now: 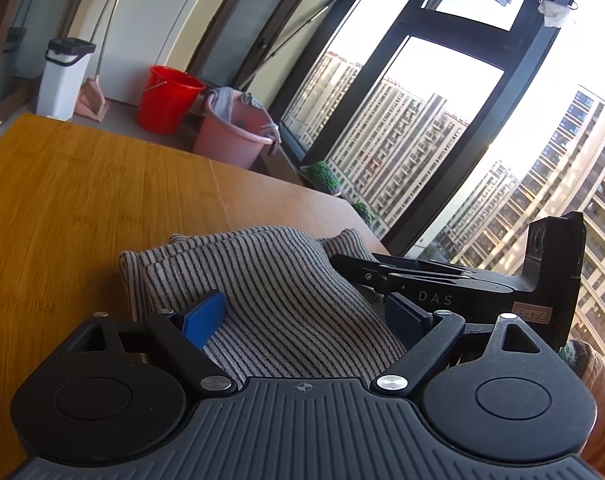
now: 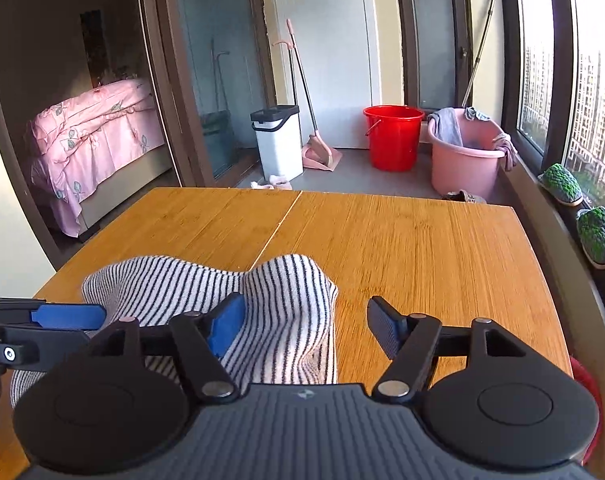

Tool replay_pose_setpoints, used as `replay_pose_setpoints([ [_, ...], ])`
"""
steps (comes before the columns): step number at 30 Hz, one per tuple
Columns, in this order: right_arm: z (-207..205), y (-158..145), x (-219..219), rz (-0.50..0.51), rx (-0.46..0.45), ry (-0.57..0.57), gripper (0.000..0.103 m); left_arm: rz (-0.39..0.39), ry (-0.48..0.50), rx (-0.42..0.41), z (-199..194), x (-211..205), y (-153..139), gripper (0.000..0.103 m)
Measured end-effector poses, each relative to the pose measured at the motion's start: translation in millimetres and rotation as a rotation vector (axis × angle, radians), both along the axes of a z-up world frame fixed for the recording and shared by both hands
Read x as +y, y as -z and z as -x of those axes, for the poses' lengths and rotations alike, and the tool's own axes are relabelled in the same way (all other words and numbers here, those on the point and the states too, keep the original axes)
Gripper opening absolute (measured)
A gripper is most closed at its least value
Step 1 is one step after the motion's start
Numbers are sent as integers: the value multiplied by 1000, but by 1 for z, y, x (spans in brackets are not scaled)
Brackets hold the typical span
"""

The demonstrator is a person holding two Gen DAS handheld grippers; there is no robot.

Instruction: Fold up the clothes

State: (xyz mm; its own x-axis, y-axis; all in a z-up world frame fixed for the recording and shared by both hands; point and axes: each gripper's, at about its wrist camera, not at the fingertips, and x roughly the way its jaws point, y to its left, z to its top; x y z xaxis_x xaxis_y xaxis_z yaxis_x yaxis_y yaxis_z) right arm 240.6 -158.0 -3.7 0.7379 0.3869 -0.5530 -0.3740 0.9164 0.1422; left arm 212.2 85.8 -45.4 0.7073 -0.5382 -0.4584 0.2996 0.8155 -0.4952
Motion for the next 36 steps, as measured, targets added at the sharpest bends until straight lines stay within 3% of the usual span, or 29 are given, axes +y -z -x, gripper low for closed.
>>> replay_pose_setpoints([
  [5, 8, -9, -7, -35, -28, -12, 68, -5, -2, 0, 3, -2, 0, 93],
  [8, 1, 5, -8, 12, 16, 14, 73, -4, -2, -1, 2, -2, 0, 94],
  [11, -1, 16, -13, -15, 34, 40, 78, -15, -1, -7, 2, -5, -2, 94],
  [25, 10, 14, -15, 8, 37, 47, 78, -36, -41, -5, 6, -6, -3, 94],
  [28, 22, -3, -12, 21, -23, 40, 78, -46, -52, -1, 6, -5, -3, 94],
  [31, 33, -23, -6, 14, -106, 21, 67, -48, -75, 6, 6, -1, -2, 96],
  [36, 16, 3, 12, 106, -3, 21, 67, -58, -112, 22, 8, 9, -2, 96],
])
